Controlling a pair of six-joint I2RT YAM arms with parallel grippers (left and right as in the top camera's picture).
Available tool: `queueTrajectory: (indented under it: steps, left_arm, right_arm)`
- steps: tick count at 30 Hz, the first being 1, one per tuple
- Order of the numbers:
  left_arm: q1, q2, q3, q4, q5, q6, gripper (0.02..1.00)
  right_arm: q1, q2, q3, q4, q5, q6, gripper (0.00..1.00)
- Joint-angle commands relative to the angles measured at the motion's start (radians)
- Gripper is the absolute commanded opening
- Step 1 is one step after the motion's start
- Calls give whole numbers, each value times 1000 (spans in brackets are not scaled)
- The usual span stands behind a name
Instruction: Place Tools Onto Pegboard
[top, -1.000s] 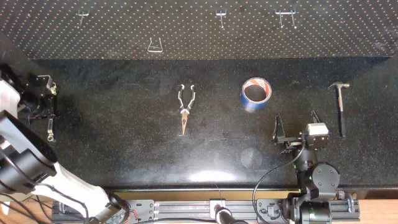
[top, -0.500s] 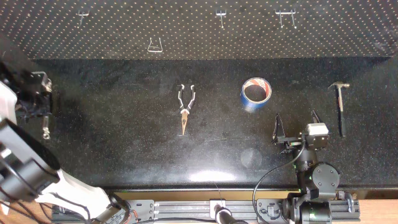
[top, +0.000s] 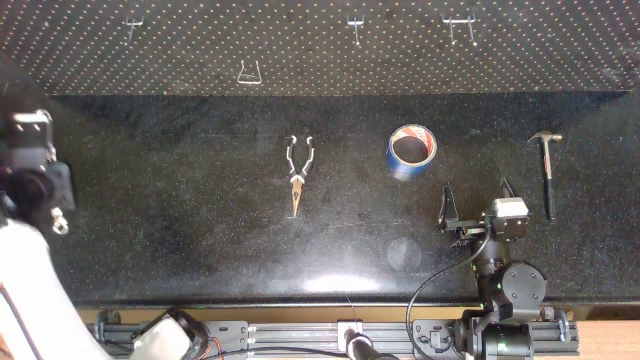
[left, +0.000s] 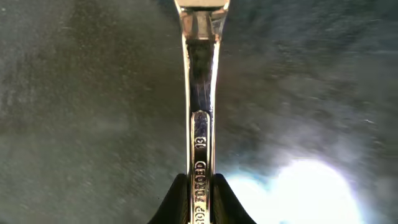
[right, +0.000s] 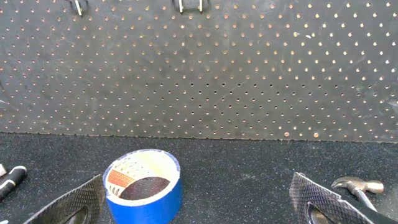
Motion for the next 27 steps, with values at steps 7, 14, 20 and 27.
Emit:
queueTrajectory:
  steps: [7,14,20,27]
  left_arm:
    - [-195,-323,-190,59,29,-318,29]
    - [-202,-246,-232,139,61,-347,29]
    - [-315,-211,-232,322,53,-356,27]
    - [-325,-210,-263,446,51,-382,29]
  right_arm:
    - [6,-7,-6,2,-9,12,976]
    - [6,-7,-6,2,-9,12,976]
    - [6,-7,-6,2,-9,12,976]
    - [6,-7,-6,2,-9,12,976]
